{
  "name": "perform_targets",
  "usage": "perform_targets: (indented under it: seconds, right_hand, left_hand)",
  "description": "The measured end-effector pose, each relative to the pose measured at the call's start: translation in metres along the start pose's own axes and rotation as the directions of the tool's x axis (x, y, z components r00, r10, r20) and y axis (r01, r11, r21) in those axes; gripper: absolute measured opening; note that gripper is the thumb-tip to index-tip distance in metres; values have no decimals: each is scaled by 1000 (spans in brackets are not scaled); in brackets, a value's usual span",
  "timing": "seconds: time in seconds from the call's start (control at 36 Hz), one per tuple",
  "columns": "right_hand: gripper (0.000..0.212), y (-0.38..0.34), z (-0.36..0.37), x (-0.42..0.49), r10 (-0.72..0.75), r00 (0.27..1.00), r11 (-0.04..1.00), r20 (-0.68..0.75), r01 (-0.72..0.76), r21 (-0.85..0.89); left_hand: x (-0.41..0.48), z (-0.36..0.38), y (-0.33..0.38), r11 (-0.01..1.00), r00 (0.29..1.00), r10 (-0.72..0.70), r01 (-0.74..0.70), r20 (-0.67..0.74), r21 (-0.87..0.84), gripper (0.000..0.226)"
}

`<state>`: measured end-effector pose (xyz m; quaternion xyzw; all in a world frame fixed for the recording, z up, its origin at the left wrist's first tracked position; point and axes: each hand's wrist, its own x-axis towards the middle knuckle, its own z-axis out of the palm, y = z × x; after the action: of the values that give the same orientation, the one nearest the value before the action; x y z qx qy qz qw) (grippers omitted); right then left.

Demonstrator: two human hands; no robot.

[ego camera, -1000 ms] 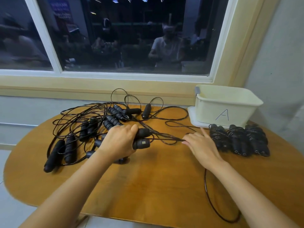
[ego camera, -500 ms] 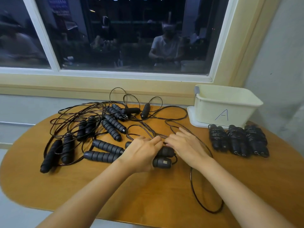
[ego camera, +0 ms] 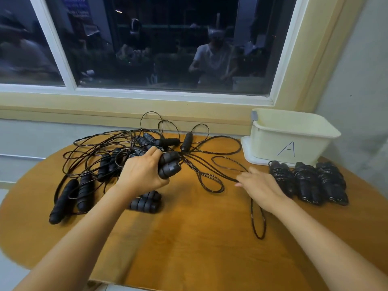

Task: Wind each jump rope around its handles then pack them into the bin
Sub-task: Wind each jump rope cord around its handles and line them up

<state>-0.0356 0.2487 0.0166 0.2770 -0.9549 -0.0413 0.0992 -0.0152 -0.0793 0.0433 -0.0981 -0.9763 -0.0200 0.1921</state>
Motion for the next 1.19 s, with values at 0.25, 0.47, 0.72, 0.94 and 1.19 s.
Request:
perform_targets:
  seconds: [0.25, 0.47, 0.72, 0.94, 1.19]
  right_hand:
    - [16, -5, -40, 116, -196, 822, 976, -534, 109, -191]
    - [63, -2, 0, 174, -169, 985, 919, 45, 174, -354]
    - [85, -9, 0, 110, -56, 974, 970, 219, 1, 244]
    - [42, -17, 13, 35, -22, 993, 779, 117, -57, 624]
    - [39, -17, 49, -40, 218, 975, 721, 32, -183, 668]
  left_hand:
    - [15, 2, -28, 994, 999, -33, 34, 8, -103, 91]
    - [17, 11, -20, 996, 982, 65, -73, 178, 41, 104]
    - [23, 23, 24, 977, 942, 118, -166, 313, 131, 93]
    - [4, 16, 80, 973, 910, 208, -229, 358, 15, 82]
    - [-55, 37, 116, 930, 863, 367, -348, 346, -119, 73]
